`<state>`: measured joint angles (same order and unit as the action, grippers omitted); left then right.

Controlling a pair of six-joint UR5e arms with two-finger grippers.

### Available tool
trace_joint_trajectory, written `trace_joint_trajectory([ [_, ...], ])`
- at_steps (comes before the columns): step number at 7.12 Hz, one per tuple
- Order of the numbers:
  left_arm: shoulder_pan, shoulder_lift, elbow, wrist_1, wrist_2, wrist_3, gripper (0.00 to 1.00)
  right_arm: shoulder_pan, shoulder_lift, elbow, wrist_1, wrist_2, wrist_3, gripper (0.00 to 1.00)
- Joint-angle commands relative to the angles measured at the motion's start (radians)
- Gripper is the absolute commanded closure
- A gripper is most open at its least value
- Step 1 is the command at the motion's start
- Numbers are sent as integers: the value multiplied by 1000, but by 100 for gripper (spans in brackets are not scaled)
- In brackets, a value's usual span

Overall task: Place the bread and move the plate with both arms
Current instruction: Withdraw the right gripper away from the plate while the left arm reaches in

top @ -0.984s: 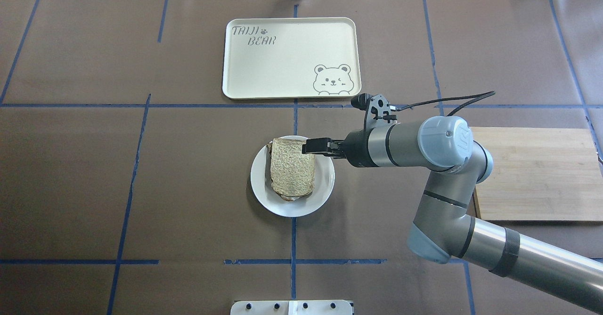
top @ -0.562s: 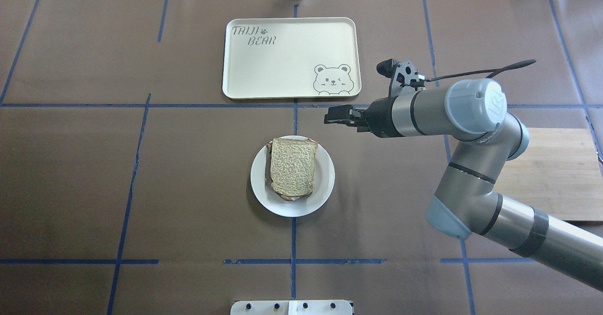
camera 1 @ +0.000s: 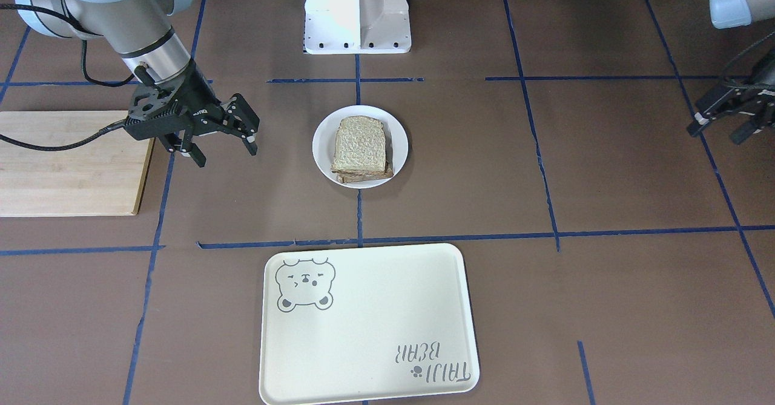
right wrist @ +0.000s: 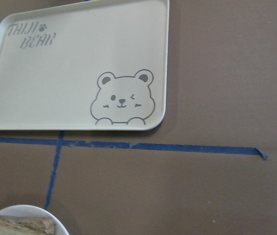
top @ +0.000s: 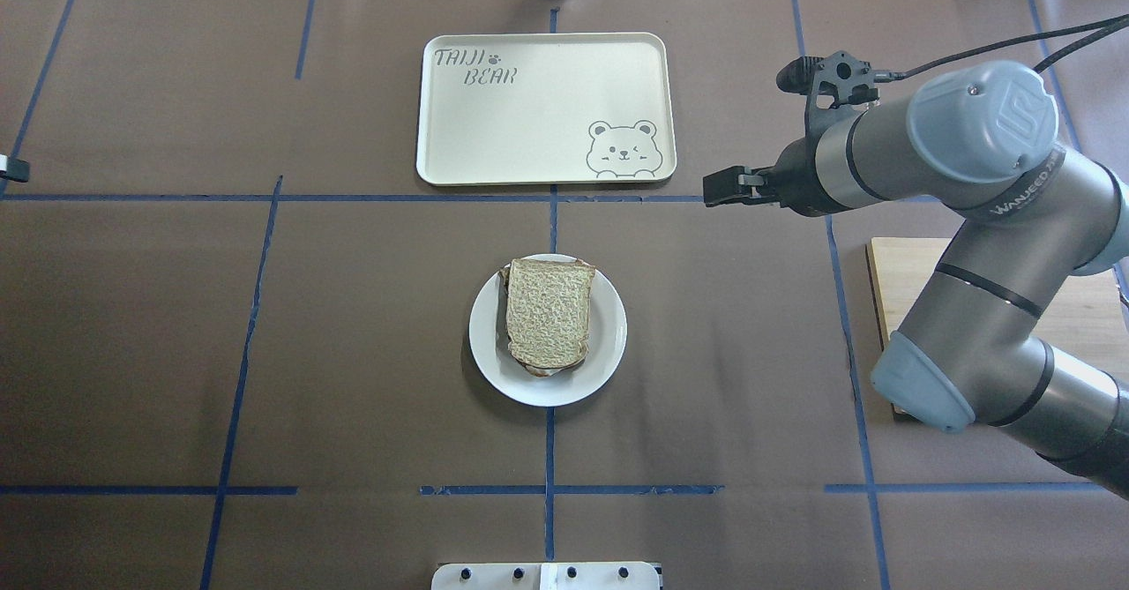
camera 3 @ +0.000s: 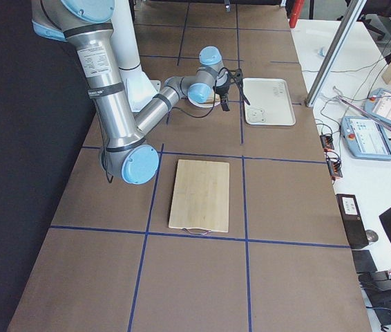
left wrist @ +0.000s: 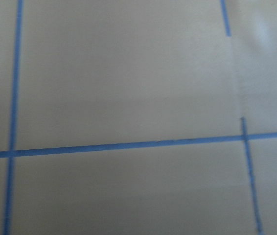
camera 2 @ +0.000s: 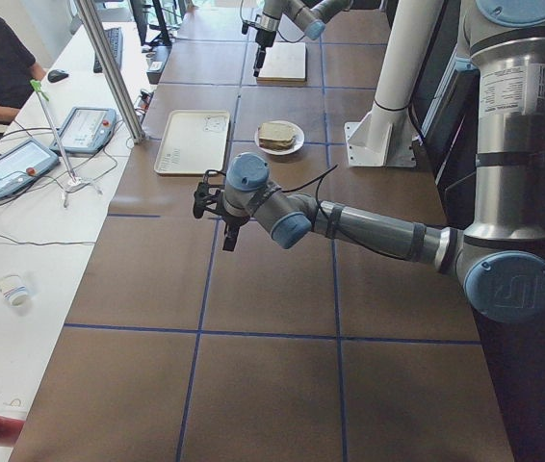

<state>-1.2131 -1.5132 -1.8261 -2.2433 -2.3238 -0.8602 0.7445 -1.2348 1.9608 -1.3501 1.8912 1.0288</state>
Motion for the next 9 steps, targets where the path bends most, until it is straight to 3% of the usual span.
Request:
trace_joint_trajectory([
  [1, 160, -22, 4, -232, 131, -356, 0, 76, -8, 47, -252, 84, -184, 0],
  [3, 309, -61, 5, -390, 305, -642, 0, 197, -31, 52, -364, 204, -387, 0],
  [5, 481, -91, 20, -525, 527, -852, 0, 339, -106, 47, -371, 340, -563, 0],
  [7, 614, -175, 111, -687, 698, -1011, 0, 419, -138, 38, -373, 429, -653, 0],
  [9, 703, -182, 113, -693, 759, -1037, 4, 447, -169, 38, -359, 470, -671, 0],
])
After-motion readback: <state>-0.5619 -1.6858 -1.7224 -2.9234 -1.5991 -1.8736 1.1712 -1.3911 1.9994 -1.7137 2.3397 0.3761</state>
